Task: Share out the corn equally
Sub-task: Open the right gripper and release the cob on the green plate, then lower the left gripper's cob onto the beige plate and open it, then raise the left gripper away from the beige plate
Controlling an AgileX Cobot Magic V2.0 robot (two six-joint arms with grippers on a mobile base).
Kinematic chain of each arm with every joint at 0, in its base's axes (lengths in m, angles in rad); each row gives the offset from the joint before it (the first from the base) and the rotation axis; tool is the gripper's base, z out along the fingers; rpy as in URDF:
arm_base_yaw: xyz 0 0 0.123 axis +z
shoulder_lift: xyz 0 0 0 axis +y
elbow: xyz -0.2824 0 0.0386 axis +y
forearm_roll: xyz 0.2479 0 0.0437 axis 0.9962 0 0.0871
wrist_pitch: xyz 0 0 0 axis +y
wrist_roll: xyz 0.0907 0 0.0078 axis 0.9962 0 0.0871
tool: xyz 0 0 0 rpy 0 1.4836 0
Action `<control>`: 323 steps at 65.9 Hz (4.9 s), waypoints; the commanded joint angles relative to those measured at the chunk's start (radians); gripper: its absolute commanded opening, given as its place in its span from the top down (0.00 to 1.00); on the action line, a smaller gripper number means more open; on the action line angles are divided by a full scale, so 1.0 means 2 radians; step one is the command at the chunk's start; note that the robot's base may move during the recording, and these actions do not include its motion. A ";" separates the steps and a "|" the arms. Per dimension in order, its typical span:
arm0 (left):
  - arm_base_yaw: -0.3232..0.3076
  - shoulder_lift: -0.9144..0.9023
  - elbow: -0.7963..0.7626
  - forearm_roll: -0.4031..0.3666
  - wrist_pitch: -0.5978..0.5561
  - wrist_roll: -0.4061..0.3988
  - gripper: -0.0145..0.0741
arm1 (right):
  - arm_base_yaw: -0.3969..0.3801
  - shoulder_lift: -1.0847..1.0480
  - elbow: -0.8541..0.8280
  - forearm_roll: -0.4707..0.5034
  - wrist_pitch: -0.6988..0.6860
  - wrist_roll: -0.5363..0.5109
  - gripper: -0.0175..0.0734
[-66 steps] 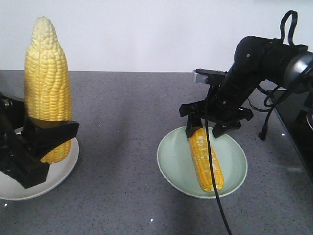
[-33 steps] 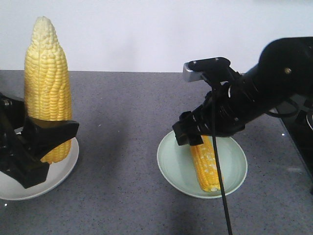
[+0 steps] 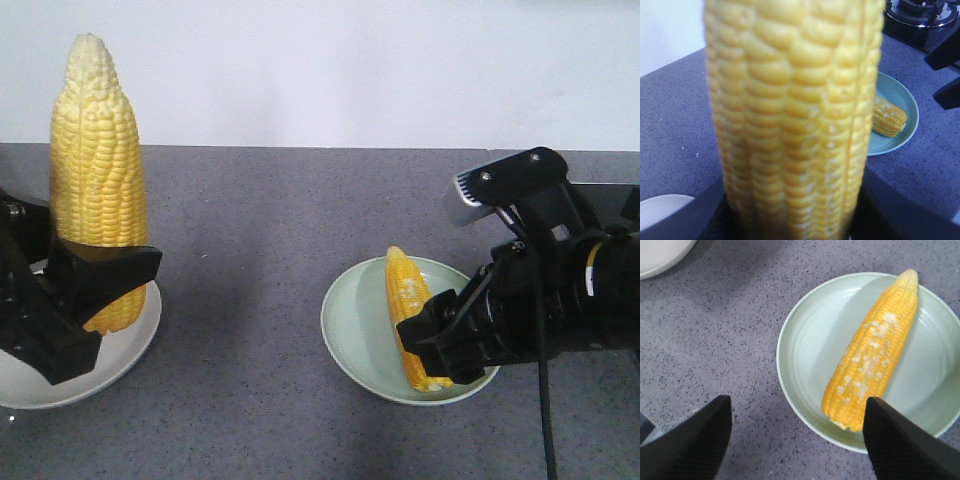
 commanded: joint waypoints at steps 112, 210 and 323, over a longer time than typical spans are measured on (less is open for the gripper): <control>0.229 0.383 -0.160 0.113 0.229 -0.080 0.49 | 0.001 -0.021 -0.005 0.004 0.011 -0.004 0.23; 0.172 0.039 -0.001 -0.017 0.087 0.004 0.29 | 0.001 -0.021 -0.005 0.004 0.035 -0.005 0.23; 0.172 -0.154 0.144 -0.048 0.020 0.003 0.85 | 0.001 -0.021 -0.005 0.004 0.033 -0.005 0.82</control>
